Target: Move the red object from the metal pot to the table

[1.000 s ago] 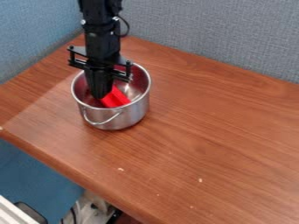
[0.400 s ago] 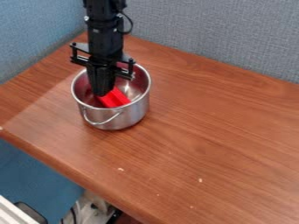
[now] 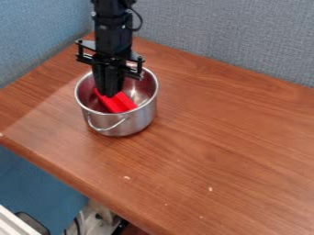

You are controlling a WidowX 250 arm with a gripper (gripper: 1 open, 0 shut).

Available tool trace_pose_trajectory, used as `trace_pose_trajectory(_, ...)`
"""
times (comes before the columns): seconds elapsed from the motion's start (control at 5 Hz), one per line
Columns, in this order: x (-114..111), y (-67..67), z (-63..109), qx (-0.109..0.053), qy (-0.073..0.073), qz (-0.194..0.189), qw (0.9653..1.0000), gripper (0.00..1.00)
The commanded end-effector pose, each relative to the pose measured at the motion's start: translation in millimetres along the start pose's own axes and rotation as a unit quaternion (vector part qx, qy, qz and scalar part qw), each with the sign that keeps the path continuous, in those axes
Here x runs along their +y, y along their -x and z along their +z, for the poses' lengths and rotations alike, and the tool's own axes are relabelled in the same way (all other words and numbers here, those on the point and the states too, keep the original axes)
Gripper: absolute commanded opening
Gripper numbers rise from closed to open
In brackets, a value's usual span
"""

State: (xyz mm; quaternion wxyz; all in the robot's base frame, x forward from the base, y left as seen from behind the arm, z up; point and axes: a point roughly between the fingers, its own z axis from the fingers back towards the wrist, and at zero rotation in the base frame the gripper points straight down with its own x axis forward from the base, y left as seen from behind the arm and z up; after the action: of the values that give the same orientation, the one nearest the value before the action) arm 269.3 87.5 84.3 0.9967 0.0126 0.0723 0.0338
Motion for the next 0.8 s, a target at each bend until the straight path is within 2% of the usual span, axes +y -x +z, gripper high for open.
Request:
trace_pose_trajectory(0.0,0.5,-4.6,18.0,-0.029,-0.012,-0.003,0.9995,1.0)
trace_pose_trajectory(0.2,0.3,-4.8,16.7,-0.027,-0.012,-0.003,0.9995,0.0)
trace_pose_trajectory(0.4,0.2,-4.9,15.4,-0.026,-0.013,-0.002,0.9996,0.0)
trace_pose_trajectory(0.6,-1.2,-4.4,14.2,-0.022,-0.013,-0.003,0.9997,1.0)
